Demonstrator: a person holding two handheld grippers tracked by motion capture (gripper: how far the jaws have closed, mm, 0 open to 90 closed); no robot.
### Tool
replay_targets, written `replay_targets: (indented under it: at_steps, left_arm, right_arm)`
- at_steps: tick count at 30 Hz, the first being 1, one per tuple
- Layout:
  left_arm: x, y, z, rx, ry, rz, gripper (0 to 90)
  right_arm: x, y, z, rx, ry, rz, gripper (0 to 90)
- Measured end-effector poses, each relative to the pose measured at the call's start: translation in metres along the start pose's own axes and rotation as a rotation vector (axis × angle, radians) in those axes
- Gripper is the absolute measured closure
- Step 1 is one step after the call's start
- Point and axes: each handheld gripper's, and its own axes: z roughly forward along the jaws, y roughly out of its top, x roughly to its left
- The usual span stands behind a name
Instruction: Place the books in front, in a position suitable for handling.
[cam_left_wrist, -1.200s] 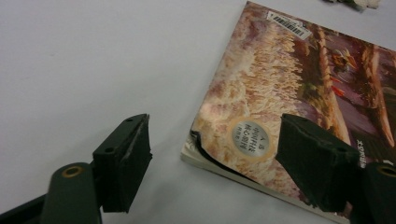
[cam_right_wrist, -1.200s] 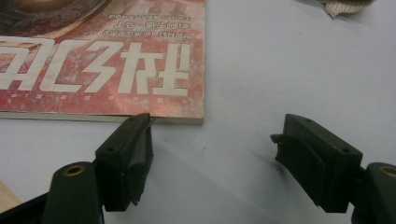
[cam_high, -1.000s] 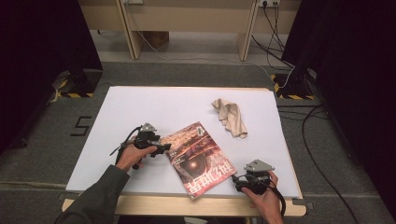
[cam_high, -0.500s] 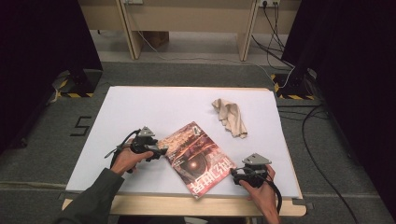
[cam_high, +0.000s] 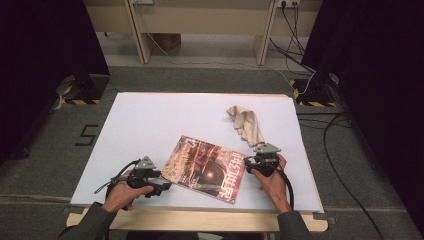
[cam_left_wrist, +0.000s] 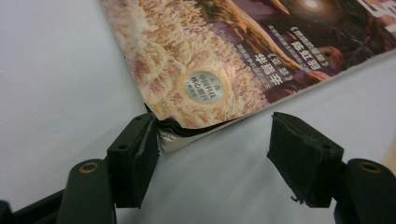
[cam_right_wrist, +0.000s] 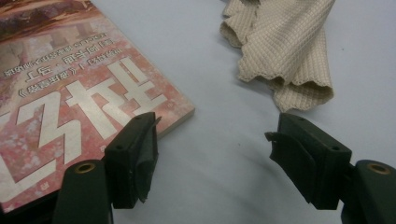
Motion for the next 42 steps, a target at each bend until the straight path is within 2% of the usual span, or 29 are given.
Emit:
replay_targets:
  at_steps: [3, 4, 5, 6, 7, 10, 11, 12, 15, 17, 19, 20, 21, 22, 23, 25, 27, 31, 32, 34, 38, 41, 42]
  left_arm:
    - [0.002, 0.001, -0.006, -0.043, -0.037, -0.048, 31.0]
    - [0.004, 0.003, -0.007, -0.061, -0.036, -0.059, 30.0]
    - [0.007, 0.009, -0.006, -0.080, -0.010, -0.067, 29.0]
    - [0.007, 0.009, -0.006, -0.080, -0.010, -0.067, 28.6]
    - [0.009, 0.012, -0.005, -0.080, -0.002, -0.063, 28.6]
    - [0.017, 0.022, 0.005, -0.077, 0.012, -0.065, 28.7]
    - [0.019, 0.026, 0.008, -0.076, 0.013, -0.069, 28.8]
    - [0.021, 0.029, 0.011, -0.072, 0.013, -0.070, 29.2]
    - [0.031, 0.039, 0.024, -0.062, 0.037, -0.076, 30.6]
    - [0.033, 0.041, 0.026, -0.064, 0.037, -0.087, 33.8]
    - [0.037, 0.042, 0.030, -0.053, 0.041, -0.081, 36.2]
    - [0.038, 0.042, 0.032, -0.051, 0.044, -0.087, 36.2]
    - [0.040, 0.041, 0.033, -0.045, 0.042, -0.090, 38.9]
    - [0.040, 0.040, 0.034, -0.043, 0.042, -0.091, 39.9]
    - [0.039, 0.039, 0.034, -0.045, 0.046, -0.080, 39.9]
    - [0.036, 0.038, 0.032, -0.038, 0.043, -0.061, 43.6]
    - [0.033, 0.035, 0.031, -0.036, 0.041, -0.049, 45.6]
    - [0.022, 0.029, 0.025, -0.020, 0.044, -0.035, 46.7]
    - [0.020, 0.027, 0.024, -0.019, 0.051, -0.031, 46.7]
    - [0.018, 0.024, 0.021, -0.017, 0.050, -0.036, 46.8]
    - [0.015, 0.019, 0.017, -0.017, 0.048, -0.043, 46.9]
    - [0.008, 0.016, 0.013, -0.010, 0.067, -0.023, 46.9]
    - [0.006, 0.015, 0.012, -0.006, 0.076, -0.014, 46.9]
  right_arm:
    - [0.001, 0.000, -0.006, 0.000, 0.000, 0.012, 30.5]
    - [0.003, 0.000, -0.011, 0.002, 0.005, 0.020, 30.5]
    - [0.009, -0.003, -0.022, -0.015, 0.034, 0.036, 30.7]
    - [0.014, -0.004, -0.028, -0.021, 0.054, 0.033, 30.8]
    - [0.014, -0.004, -0.028, -0.021, 0.054, 0.033, 30.8]
    - [0.029, -0.012, -0.044, -0.033, 0.093, 0.040, 30.7]
    - [0.039, -0.020, -0.051, -0.041, 0.135, 0.064, 29.8]
    - [0.045, -0.024, -0.054, -0.043, 0.152, 0.065, 29.2]
    - [0.058, -0.032, -0.060, -0.053, 0.176, 0.039, 27.3]
    - [0.062, -0.033, -0.062, -0.052, 0.185, 0.033, 26.6]
    - [0.072, -0.036, -0.067, -0.065, 0.222, 0.012, 23.2]
    - [0.072, -0.036, -0.067, -0.065, 0.222, 0.012, 23.2]
    - [0.078, -0.037, -0.068, -0.063, 0.243, -0.012, 23.1]
    - [0.082, -0.039, -0.067, -0.056, 0.247, -0.027, 23.1]
    - [0.082, -0.039, -0.067, -0.056, 0.247, -0.027, 23.1]
    - [0.088, -0.040, -0.066, -0.039, 0.253, -0.059, 23.9]
    - [0.093, -0.041, -0.064, -0.022, 0.238, -0.094, 25.4]
    - [0.087, -0.040, -0.063, -0.031, 0.200, -0.101, 30.0]
    - [0.085, -0.040, -0.062, -0.028, 0.196, -0.087, 30.2]
    - [0.082, -0.041, -0.064, -0.018, 0.222, -0.068, 31.2]
    - [0.086, -0.042, -0.070, -0.024, 0.260, -0.073, 28.9]
    - [0.095, -0.046, -0.068, 0.004, 0.295, -0.103, 28.8]
    - [0.096, -0.046, -0.066, 0.009, 0.291, -0.112, 30.0]
